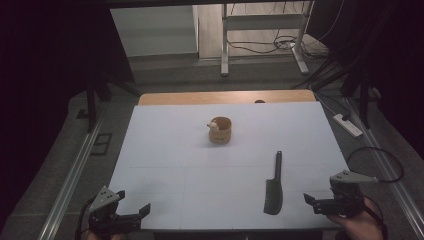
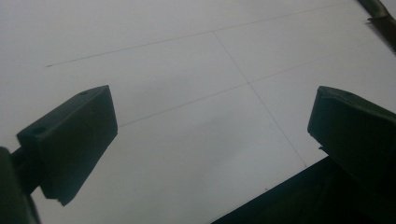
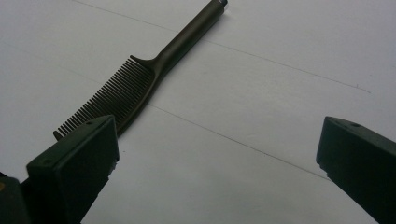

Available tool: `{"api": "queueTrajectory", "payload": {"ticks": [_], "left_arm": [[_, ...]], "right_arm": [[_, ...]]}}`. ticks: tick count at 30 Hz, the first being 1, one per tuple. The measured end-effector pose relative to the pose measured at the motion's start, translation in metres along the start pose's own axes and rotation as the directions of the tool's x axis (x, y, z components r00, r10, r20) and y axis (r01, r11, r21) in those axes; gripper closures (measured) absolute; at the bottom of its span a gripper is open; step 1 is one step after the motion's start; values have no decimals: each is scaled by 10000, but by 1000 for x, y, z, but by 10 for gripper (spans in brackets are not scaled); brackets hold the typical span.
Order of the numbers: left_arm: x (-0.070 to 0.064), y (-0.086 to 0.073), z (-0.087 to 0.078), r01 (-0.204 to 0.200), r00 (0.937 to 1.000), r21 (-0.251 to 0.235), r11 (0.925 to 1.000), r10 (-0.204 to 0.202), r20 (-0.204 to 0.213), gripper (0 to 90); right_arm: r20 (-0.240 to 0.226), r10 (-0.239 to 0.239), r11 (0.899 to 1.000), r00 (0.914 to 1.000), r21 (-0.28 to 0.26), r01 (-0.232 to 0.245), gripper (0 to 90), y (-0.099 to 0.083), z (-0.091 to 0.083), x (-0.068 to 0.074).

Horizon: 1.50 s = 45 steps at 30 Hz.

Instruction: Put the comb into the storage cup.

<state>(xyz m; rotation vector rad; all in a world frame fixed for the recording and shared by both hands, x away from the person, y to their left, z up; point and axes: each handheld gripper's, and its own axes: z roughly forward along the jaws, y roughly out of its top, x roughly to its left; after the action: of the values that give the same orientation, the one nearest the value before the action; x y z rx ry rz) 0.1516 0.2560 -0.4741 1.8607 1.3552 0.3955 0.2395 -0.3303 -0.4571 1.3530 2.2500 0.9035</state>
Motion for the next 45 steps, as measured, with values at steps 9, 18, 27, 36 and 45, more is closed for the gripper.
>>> {"api": "queueTrajectory", "payload": {"ticks": [9, 18, 27, 36, 45], "left_arm": [[4, 0, -1, 328, 9993, -173, 9993, -324, 201, 9], [5, 0, 0, 395, 9988, -181, 9991, -389, 285, 7], [6, 0, -1, 480, 9984, -229, 9986, -473, 319, 0], [6, -1, -1, 448, 9984, -253, 9987, -439, 367, 0], [6, 0, -1, 413, 9982, -225, 9989, -403, 433, 1]], "right_arm": [[61, -11, 10000, 10000, 63, 11, 0, 0, 0, 0], [74, -10, 9999, 10000, 143, 9, 0, 0, 1, 1], [-6, -46, 9995, 10000, 304, 47, 0, 0, 1, 1], [-111, -473, 9973, 9988, 562, 479, 0, 5, 4, 3], [-373, -523, 9961, 9979, 687, 548, 0, 10, 7, 2]]}}
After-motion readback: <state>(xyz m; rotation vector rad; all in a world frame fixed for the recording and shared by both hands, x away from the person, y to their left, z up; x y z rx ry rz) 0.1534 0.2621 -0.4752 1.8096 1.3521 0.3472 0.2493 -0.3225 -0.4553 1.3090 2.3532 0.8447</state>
